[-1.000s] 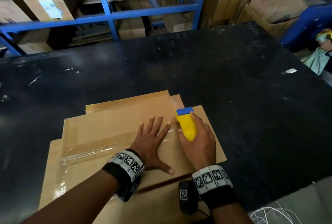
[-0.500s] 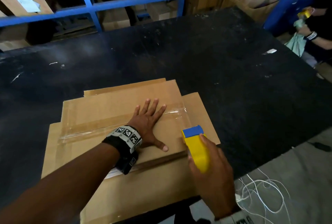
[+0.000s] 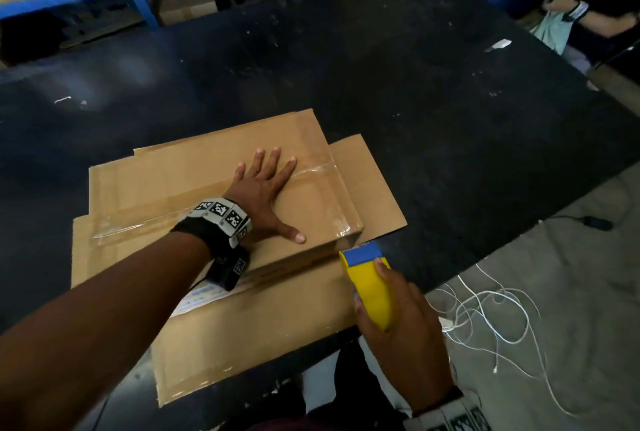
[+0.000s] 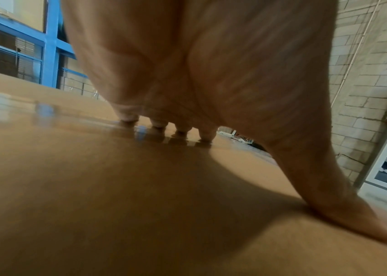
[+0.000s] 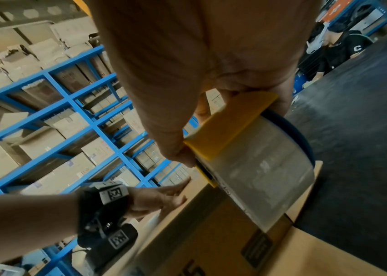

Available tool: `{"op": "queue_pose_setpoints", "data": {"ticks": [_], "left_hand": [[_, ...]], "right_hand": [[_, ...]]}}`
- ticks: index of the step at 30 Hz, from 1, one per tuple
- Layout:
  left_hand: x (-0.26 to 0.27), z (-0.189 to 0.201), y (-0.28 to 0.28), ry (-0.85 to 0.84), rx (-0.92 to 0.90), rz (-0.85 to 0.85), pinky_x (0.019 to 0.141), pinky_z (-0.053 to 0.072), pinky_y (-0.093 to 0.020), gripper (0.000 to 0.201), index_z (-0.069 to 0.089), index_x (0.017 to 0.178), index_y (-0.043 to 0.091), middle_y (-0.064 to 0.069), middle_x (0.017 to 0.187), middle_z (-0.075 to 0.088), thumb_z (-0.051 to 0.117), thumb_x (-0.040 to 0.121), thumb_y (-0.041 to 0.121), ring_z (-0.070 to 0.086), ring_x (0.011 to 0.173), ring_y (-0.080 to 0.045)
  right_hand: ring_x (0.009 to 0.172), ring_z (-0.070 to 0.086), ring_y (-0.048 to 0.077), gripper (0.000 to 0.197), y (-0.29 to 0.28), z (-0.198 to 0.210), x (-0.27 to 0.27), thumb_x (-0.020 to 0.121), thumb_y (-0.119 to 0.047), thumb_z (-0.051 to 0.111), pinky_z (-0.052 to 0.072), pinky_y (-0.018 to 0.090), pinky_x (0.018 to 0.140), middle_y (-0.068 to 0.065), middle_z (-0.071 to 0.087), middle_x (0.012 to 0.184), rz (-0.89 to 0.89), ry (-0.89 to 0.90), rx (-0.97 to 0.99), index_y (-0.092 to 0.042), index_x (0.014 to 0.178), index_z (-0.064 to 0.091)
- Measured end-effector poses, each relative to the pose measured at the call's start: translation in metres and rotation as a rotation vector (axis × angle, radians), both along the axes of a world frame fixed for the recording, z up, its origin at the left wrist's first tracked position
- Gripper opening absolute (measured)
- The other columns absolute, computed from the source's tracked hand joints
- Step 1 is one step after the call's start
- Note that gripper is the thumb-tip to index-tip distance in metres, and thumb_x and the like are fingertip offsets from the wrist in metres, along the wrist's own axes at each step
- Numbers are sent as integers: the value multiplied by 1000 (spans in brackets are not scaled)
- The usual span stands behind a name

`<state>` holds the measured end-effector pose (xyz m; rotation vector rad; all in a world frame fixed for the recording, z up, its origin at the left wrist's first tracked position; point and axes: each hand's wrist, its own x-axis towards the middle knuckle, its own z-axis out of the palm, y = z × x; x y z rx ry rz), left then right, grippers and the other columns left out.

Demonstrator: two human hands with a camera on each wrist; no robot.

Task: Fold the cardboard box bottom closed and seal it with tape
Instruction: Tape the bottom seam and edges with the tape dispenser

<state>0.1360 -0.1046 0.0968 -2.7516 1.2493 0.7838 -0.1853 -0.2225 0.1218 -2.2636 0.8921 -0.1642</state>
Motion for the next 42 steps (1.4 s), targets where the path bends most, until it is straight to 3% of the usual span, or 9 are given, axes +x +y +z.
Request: {"op": "queue_pose_setpoints", "data": {"ticks": [9,12,15,20,28,31,34,39,42], "left_hand": [[-5,1,0,22,-66,0,124,-6,-66,161,-18,161,38,-6,169,-28,49,32,108,-26,155,-35],[-21,8,-2,125,-252,-98,125,-7,-61,132,-1,164,37,-8,172,-18,67,60,83,-21,157,-31],[-49,8,-8,184,-425,-202,125,-10,-50,104,15,164,33,-5,173,-8,63,75,56,-17,158,-24],[-90,-16,-27,23,-394,-214,127,-8,-54,92,16,165,29,-1,174,-4,50,88,67,-12,160,-23],[-106,-31,-37,-199,-362,-185,128,1,-53,71,21,164,27,-4,174,5,26,101,58,-1,161,-25],[-101,-29,-49,-196,-328,-168,128,-1,-53,73,16,165,27,-3,174,0,21,100,59,-4,161,-25],[-90,-25,-78,-177,-293,-94,128,-4,-52,73,12,165,29,-2,175,-4,26,100,58,-6,161,-26],[-56,9,-130,261,-444,113,127,-7,-53,84,23,163,29,-7,174,5,60,93,58,-5,161,-27],[-33,35,-116,437,-740,268,127,25,-49,72,46,153,31,-8,162,41,66,86,52,35,152,-27]], "right_hand": [[98,63,30,66,-9,-13,26,80,-45,71,50,39,81,6,61,103,-10,156,71,-40,142,48],[97,63,29,58,-17,-15,31,79,-52,61,50,38,81,7,64,102,-17,188,132,-38,135,54],[90,68,29,50,-23,-34,31,66,-56,44,52,34,77,4,71,92,-11,270,213,-29,102,64],[99,67,28,52,-22,-53,10,66,-47,57,53,37,84,0,73,104,-58,271,281,-35,117,60],[91,69,19,38,-38,-46,8,77,-39,69,53,37,83,-12,71,91,-126,158,295,-38,113,60],[84,67,2,34,-47,-37,7,80,-30,76,53,33,83,-18,70,83,-135,62,261,-39,110,62],[92,68,13,33,-55,-20,8,82,-23,77,48,21,80,-13,69,94,-118,-28,210,-37,109,64],[93,66,10,50,-68,-3,11,80,-29,81,50,32,84,-8,68,102,-163,-147,128,-35,126,62],[95,58,-19,56,-73,8,23,79,-31,81,44,14,81,-22,64,105,-152,-239,129,-39,131,59]]}}
